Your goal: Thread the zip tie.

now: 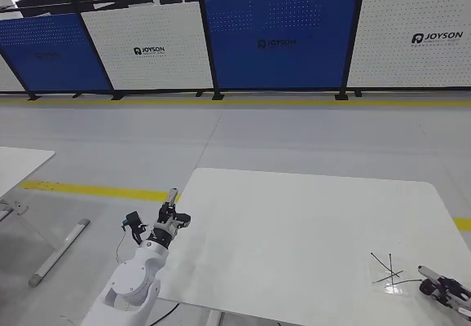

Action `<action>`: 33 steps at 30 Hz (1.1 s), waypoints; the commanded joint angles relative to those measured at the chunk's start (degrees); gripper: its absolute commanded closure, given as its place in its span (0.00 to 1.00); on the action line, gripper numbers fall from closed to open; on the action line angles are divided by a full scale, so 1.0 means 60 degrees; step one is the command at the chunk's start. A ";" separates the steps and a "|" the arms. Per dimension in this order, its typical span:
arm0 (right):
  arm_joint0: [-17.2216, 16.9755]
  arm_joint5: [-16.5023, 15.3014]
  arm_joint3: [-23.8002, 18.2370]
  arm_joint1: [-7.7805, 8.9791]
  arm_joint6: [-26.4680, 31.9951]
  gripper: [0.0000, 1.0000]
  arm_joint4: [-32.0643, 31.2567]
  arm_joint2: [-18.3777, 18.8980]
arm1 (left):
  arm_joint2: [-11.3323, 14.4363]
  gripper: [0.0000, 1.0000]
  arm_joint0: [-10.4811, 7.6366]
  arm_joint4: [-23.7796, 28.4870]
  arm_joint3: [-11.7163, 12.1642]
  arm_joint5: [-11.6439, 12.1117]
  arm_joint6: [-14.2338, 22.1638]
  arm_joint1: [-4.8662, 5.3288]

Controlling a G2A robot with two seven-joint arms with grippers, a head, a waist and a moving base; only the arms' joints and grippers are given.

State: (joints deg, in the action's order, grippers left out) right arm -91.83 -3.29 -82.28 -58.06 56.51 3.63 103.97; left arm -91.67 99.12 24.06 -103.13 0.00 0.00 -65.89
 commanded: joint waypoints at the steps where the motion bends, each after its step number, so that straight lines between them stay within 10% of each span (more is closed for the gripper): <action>1: -0.0014 0.0012 -0.0016 0.0012 -0.0020 0.61 -0.0032 -0.0017 | 0.0000 0.00 0.0000 0.0000 0.0000 0.0000 0.0000 0.0000; 23: -0.0020 0.0112 -0.0085 0.0135 -0.0099 0.74 -0.0126 -0.0251 | 0.0000 0.00 0.0000 0.0000 0.0000 0.0000 0.0000 0.0000; 33: 0.0092 0.0100 0.0063 0.0185 -0.0097 1.00 0.0006 -0.0319 | 0.0000 0.00 0.0000 0.0000 0.0000 0.0000 0.0000 0.0000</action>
State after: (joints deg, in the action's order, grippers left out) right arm -91.32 -2.58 -82.03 -56.99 55.89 3.52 102.02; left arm -91.67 99.12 24.06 -103.13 0.00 0.00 -65.89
